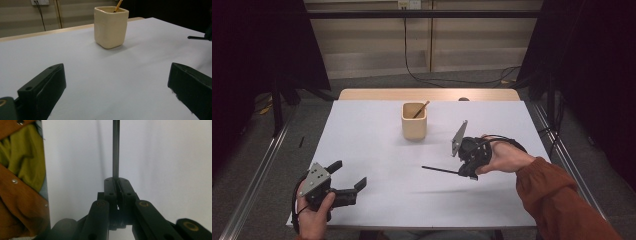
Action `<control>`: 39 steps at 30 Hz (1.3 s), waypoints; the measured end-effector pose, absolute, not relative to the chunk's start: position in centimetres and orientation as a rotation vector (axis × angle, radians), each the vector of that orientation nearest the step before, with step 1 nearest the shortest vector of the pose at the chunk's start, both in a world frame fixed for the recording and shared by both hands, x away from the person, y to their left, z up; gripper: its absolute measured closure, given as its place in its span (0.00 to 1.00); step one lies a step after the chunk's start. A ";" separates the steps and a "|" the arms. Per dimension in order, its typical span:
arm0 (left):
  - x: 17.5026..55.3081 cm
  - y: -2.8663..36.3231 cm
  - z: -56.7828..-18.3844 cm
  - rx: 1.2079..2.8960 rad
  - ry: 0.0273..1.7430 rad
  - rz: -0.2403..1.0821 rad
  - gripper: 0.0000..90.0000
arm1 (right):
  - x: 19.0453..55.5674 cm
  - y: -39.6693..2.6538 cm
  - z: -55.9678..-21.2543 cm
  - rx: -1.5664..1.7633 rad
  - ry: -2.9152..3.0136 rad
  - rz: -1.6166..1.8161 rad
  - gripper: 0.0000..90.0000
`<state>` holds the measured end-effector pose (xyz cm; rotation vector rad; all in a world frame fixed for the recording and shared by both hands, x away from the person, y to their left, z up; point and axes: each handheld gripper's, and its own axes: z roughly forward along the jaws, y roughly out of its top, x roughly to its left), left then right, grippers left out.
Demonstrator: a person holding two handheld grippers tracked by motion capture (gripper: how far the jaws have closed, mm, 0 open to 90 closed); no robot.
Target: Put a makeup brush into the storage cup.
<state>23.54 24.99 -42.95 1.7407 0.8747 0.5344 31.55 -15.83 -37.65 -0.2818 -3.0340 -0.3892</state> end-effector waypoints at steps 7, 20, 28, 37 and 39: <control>23.5 24.7 -42.5 1.759 0.830 0.517 0.02 | 31.4 -15.7 -38.1 -0.254 -3.028 -0.319 0.96; 23.6 24.1 -40.6 1.703 0.797 0.522 0.02 | 31.3 -15.9 -38.4 -0.256 -2.982 -0.397 0.96; 24.0 23.5 -38.5 1.682 0.707 0.489 0.02 | 31.8 -16.1 -38.6 -0.251 -2.964 -0.427 0.96; 24.6 20.9 -38.2 1.830 0.547 0.378 0.03 | 31.9 -16.1 -38.6 -0.265 -2.963 -0.429 0.96; 24.9 20.4 -38.0 1.837 0.527 0.346 0.03 | 31.9 -16.0 -38.6 -0.258 -2.963 -0.425 0.96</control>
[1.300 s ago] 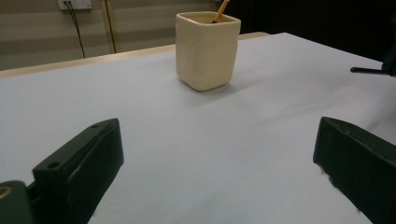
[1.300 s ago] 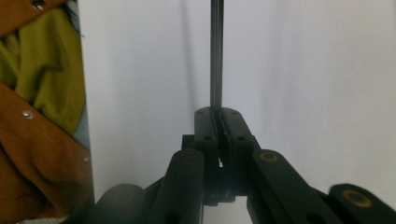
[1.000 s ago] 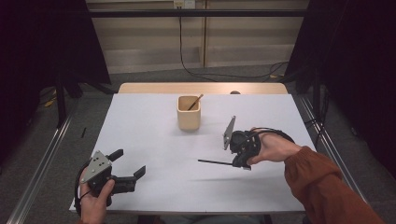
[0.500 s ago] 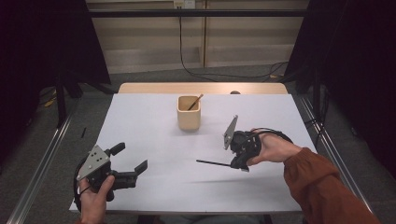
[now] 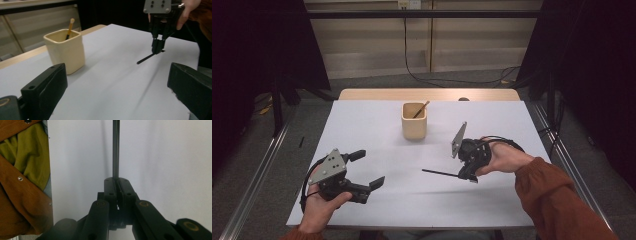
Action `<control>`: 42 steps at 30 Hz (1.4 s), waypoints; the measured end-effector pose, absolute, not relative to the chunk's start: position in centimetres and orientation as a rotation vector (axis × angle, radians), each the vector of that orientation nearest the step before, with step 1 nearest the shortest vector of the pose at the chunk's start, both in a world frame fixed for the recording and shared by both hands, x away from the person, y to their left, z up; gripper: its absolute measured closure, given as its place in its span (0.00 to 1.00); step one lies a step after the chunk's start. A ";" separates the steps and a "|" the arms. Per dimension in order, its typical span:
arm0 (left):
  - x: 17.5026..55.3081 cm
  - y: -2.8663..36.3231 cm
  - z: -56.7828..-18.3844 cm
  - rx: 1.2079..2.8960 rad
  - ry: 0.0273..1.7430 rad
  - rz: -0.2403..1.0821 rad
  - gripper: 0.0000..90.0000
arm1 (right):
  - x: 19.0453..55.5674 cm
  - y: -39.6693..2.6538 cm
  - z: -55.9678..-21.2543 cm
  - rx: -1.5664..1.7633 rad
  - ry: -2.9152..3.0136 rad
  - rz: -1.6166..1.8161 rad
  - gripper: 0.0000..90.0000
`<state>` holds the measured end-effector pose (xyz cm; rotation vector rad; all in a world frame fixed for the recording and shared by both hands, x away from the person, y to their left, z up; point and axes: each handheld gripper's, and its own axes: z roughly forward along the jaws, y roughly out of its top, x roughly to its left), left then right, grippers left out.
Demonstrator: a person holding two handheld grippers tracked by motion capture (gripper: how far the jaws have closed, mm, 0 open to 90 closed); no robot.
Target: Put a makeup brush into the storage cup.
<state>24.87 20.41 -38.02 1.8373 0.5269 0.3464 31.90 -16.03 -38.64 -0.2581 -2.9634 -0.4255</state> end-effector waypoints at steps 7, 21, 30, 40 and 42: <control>25.6 18.4 -37.3 1.894 0.475 0.306 0.04 | 31.8 -15.8 -38.7 -0.264 -2.970 -0.426 0.96; 27.7 14.9 -36.6 1.992 0.406 0.283 0.04 | 31.9 -15.6 -38.8 -0.255 -2.975 -0.406 0.96; 28.3 12.9 -36.3 2.068 0.348 0.199 0.05 | 32.0 -15.0 -38.7 -0.213 -2.976 -0.406 0.96; 29.6 11.1 -36.2 2.184 0.308 0.097 0.05 | 32.2 -13.9 -38.8 -0.161 -2.985 -0.414 0.96; 29.9 10.9 -36.4 2.207 0.304 0.090 0.05 | 32.0 -13.7 -38.9 -0.169 -2.982 -0.412 0.96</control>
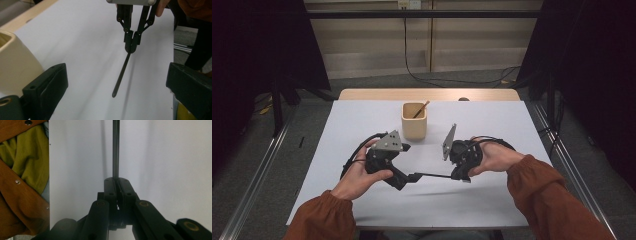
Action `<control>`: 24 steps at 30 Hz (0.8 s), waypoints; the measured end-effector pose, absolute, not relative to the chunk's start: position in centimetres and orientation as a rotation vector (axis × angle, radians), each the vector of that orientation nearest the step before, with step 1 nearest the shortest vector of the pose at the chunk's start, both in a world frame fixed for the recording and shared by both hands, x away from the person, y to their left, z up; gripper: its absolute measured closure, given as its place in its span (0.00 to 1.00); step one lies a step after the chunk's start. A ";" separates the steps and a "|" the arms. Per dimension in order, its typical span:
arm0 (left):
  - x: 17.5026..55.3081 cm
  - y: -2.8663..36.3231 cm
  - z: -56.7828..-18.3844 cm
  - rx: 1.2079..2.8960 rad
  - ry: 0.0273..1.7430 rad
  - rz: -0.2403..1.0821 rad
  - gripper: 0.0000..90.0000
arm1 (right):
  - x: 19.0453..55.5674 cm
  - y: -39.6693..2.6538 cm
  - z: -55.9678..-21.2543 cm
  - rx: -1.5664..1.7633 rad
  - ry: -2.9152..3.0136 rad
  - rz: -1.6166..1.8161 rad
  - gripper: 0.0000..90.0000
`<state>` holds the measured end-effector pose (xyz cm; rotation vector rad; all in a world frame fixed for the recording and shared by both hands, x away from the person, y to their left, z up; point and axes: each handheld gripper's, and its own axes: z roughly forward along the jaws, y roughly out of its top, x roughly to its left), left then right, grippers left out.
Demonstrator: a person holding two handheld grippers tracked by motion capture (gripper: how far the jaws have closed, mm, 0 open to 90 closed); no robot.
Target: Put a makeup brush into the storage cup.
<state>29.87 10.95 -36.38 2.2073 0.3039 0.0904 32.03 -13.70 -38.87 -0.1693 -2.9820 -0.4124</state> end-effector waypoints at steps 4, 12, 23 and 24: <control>30.2 10.5 -36.6 2.274 0.270 0.073 0.07 | 32.2 -13.4 -38.8 -0.150 -2.988 -0.382 0.96; 30.3 9.3 -37.6 2.401 0.168 -0.003 0.07 | 32.2 -12.6 -39.0 -0.124 -2.993 -0.322 0.96; 30.1 8.5 -38.7 2.544 0.095 -0.018 0.10 | 32.0 -12.0 -39.3 -0.081 -2.990 -0.245 0.96; 30.1 8.4 -38.8 2.548 0.080 -0.024 0.11 | 32.0 -11.9 -39.3 -0.067 -2.991 -0.248 0.96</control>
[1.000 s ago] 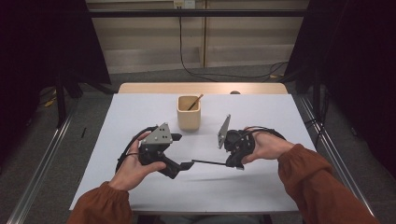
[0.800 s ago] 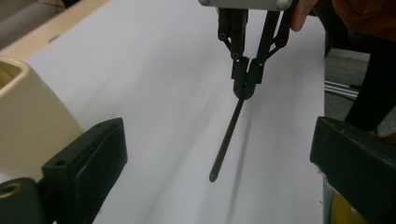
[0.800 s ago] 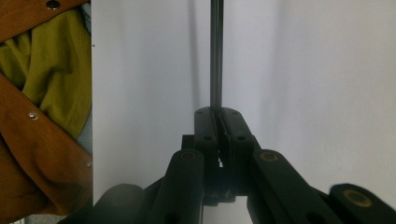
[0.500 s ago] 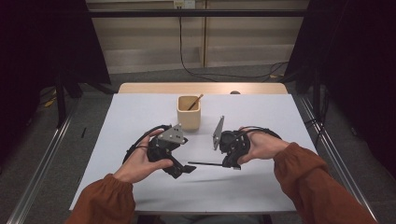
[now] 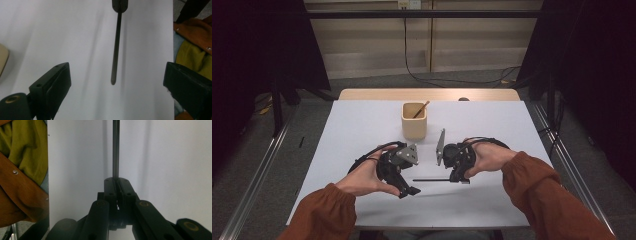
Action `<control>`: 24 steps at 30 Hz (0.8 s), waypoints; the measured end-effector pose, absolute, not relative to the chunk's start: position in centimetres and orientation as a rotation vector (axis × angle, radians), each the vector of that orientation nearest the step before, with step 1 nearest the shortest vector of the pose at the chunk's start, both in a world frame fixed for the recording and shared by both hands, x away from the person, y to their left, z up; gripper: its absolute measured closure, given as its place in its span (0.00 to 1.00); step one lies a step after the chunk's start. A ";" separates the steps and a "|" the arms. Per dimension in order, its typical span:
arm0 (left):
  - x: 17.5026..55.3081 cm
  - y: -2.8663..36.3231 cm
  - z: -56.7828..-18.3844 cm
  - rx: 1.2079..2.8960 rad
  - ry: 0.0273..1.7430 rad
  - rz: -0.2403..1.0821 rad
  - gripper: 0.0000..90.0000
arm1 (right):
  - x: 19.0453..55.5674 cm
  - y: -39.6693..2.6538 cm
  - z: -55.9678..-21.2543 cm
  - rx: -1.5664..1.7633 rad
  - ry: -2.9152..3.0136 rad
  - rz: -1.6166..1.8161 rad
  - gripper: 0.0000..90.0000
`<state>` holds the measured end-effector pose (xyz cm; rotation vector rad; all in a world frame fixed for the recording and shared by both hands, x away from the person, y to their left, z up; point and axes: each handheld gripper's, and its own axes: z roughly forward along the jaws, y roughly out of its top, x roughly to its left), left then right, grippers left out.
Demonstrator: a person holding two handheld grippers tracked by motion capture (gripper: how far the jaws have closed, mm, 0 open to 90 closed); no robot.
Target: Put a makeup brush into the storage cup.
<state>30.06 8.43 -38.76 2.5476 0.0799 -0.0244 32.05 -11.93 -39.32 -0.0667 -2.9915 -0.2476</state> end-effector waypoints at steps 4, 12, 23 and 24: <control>29.9 8.3 -39.0 2.542 0.042 -0.019 0.17 | 32.1 -11.8 -39.2 -0.067 -2.992 -0.262 0.96; 30.5 8.0 -39.4 2.592 0.114 -0.094 0.37 | 32.1 -11.6 -39.3 -0.054 -2.994 -0.284 0.96; 31.8 7.8 -39.7 2.553 0.203 -0.184 0.65 | 32.1 -11.4 -39.4 -0.054 -2.995 -0.282 0.96; 31.9 7.8 -39.7 2.552 0.204 -0.190 0.69 | 32.1 -11.4 -39.4 -0.055 -2.995 -0.281 0.96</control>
